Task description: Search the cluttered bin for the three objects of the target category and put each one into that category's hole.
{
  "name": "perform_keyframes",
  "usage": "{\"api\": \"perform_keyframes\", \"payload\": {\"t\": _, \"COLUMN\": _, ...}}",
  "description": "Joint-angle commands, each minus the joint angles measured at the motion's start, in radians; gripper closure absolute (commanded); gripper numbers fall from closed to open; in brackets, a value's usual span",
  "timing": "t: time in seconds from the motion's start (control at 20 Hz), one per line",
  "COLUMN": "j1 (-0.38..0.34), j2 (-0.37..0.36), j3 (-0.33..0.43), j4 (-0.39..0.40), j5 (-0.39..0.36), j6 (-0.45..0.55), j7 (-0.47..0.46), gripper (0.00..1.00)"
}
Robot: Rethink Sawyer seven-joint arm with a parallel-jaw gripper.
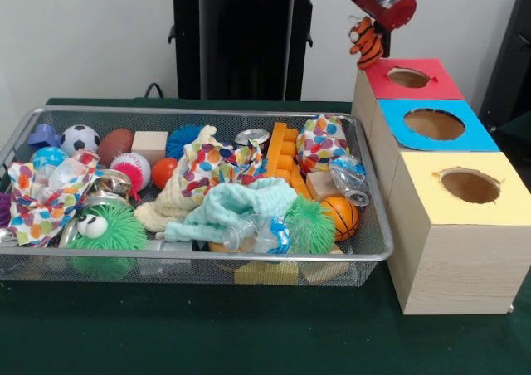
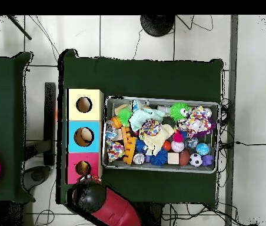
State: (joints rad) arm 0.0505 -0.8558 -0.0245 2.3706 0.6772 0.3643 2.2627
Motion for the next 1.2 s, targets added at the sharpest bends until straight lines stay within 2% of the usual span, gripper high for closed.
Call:
{"api": "perform_keyframes", "payload": {"t": 0.05, "j1": -0.028, "j2": -0.022, "j3": 0.254, "j4": 0.142, "j5": 0.216, "j6": -0.143, "j7": 0.211, "gripper": 1.0}}
{"api": "perform_keyframes", "payload": {"t": 0.15, "j1": -0.039, "j2": -0.011, "j3": 0.298, "j4": 0.152, "j5": 0.234, "j6": -0.186, "j7": 0.218, "gripper": 1.0}}
{"api": "perform_keyframes", "payload": {"t": 0.25, "j1": -0.097, "j2": 0.025, "j3": 0.384, "j4": 0.168, "j5": 0.217, "j6": -0.273, "j7": 0.238, "gripper": 1.0}}
{"api": "perform_keyframes", "payload": {"t": 0.3, "j1": -0.138, "j2": 0.063, "j3": 0.434, "j4": 0.174, "j5": 0.177, "j6": -0.336, "j7": 0.271, "gripper": 1.0}}
{"api": "perform_keyframes", "payload": {"t": 0.35, "j1": -0.19, "j2": 0.126, "j3": 0.488, "j4": 0.18, "j5": 0.105, "j6": -0.424, "j7": 0.32, "gripper": 1.0}}
{"api": "perform_keyframes", "payload": {"t": 0.5, "j1": -0.257, "j2": 0.241, "j3": 0.533, "j4": 0.174, "j5": -0.015, "j6": -0.543, "j7": 0.395, "gripper": 1.0}}
{"api": "perform_keyframes", "payload": {"t": 0.55, "j1": -0.27, "j2": 0.258, "j3": 0.533, "j4": 0.173, "j5": -0.041, "j6": -0.56, "j7": 0.407, "gripper": 1.0}}
{"api": "perform_keyframes", "payload": {"t": 0.75, "j1": -0.285, "j2": 0.291, "j3": 0.527, "j4": 0.157, "j5": -0.093, "j6": -0.575, "j7": 0.437, "gripper": 1.0}}
{"api": "perform_keyframes", "payload": {"t": 0.9, "j1": -0.265, "j2": 0.239, "j3": 0.503, "j4": 0.153, "j5": -0.076, "j6": -0.509, "j7": 0.434, "gripper": 1.0}}
{"api": "perform_keyframes", "payload": {"t": 1.05, "j1": -0.273, "j2": 0.253, "j3": 0.497, "j4": 0.137, "j5": -0.089, "j6": -0.5, "j7": 0.435, "gripper": 1.0}}
{"api": "perform_keyframes", "payload": {"t": 1.15, "j1": -0.253, "j2": 0.227, "j3": 0.473, "j4": 0.132, "j5": -0.07, "j6": -0.457, "j7": 0.426, "gripper": 1.0}}
{"api": "perform_keyframes", "payload": {"t": 1.2, "j1": -0.24, "j2": 0.189, "j3": 0.459, "j4": 0.137, "j5": -0.053, "j6": -0.415, "j7": 0.424, "gripper": 1.0}}
